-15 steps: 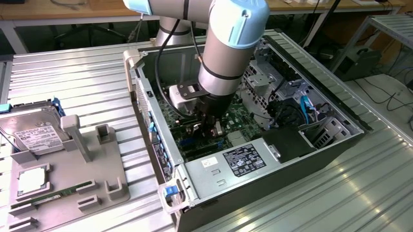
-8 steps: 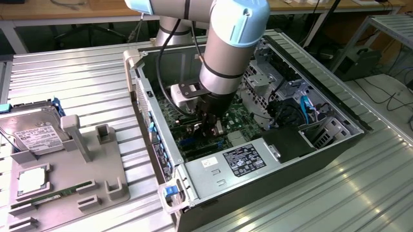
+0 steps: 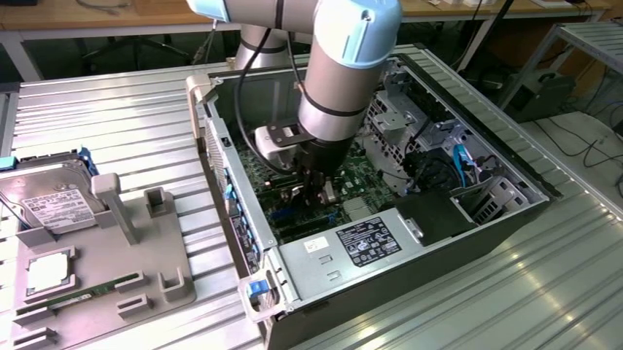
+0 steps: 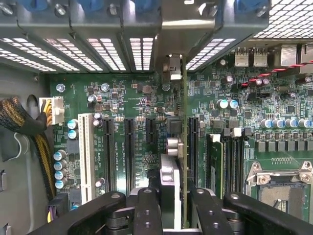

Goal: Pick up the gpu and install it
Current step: 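Insert the gpu into the slot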

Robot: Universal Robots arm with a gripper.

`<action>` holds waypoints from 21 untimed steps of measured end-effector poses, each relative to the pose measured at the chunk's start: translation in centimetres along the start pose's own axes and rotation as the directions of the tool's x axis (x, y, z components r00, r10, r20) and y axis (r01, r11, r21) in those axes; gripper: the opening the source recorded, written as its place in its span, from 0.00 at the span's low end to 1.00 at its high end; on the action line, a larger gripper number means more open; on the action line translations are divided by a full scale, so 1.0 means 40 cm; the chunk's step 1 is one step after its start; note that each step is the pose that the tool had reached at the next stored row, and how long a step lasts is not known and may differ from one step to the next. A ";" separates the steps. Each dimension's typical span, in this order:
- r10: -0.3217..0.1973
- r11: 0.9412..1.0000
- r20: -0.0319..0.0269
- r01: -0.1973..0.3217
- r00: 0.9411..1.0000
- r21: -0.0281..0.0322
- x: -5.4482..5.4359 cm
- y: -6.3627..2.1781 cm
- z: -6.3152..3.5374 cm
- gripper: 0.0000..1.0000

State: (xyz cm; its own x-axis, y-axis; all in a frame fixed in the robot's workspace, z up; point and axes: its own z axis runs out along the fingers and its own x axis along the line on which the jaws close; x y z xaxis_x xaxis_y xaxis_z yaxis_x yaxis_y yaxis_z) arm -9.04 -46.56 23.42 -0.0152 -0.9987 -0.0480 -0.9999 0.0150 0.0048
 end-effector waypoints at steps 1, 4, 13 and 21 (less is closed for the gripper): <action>0.000 1.000 -0.001 0.000 1.000 0.000 -0.001 0.002 0.000 0.28; 0.000 1.000 -0.004 0.000 1.000 0.000 -0.005 0.004 0.000 0.28; 0.000 1.000 -0.005 0.000 1.000 0.010 -0.008 0.017 0.020 0.28; -0.002 1.000 -0.005 0.002 1.000 0.011 -0.007 0.024 0.039 0.28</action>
State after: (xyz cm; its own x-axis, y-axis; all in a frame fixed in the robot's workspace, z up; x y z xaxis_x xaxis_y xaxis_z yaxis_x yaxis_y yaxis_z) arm -10.01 -46.19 21.87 -0.0136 -0.9990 -0.0433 -0.9999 0.0139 -0.0059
